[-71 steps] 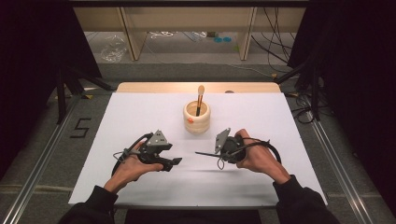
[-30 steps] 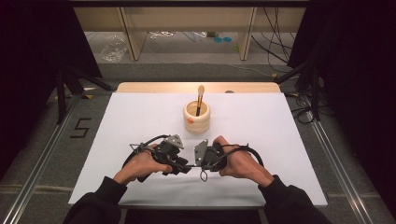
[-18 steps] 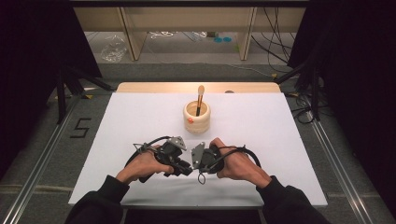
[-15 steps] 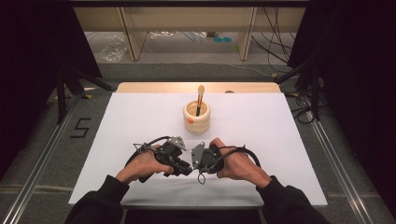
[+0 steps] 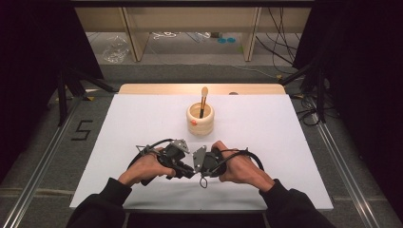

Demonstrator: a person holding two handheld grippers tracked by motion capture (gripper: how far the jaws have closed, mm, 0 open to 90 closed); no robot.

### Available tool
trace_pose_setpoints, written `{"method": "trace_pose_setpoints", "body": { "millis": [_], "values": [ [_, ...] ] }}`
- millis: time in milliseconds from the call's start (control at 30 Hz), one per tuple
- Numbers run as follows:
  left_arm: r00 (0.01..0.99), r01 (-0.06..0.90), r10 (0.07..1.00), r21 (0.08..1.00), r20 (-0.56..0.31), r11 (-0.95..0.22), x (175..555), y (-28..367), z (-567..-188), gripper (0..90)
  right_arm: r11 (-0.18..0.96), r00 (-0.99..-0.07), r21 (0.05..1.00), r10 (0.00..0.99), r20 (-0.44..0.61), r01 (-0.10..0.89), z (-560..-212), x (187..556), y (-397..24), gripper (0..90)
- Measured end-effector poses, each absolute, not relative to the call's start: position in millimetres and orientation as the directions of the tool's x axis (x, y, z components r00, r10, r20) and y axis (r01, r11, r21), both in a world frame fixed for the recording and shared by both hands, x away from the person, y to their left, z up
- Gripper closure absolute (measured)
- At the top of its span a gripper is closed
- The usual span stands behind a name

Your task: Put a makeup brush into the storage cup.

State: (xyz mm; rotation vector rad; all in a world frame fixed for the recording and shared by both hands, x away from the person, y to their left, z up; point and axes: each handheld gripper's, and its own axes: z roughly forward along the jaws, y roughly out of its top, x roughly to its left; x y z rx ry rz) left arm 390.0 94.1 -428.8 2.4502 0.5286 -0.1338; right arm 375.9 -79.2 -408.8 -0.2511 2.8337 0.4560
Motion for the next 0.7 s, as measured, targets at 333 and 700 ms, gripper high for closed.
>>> {"method": "trace_pose_setpoints", "body": {
  "millis": [333, 700],
  "values": [
    [0.911, 0.413, 0.330, 0.543, -0.249, -0.731, 390.5, 95.0, -430.7, 80.0, 0.931, -0.949, 0.279, -0.156, -0.275, -0.234, -409.1, 374.7, -77.9, 82.9],
    [0.920, 0.390, 0.293, 0.547, -0.259, -0.741, 390.7, 96.9, -432.7, 83.8, 0.923, -0.938, 0.271, -0.194, -0.286, -0.274, -409.9, 374.0, -76.4, 82.7]
  ]
}}
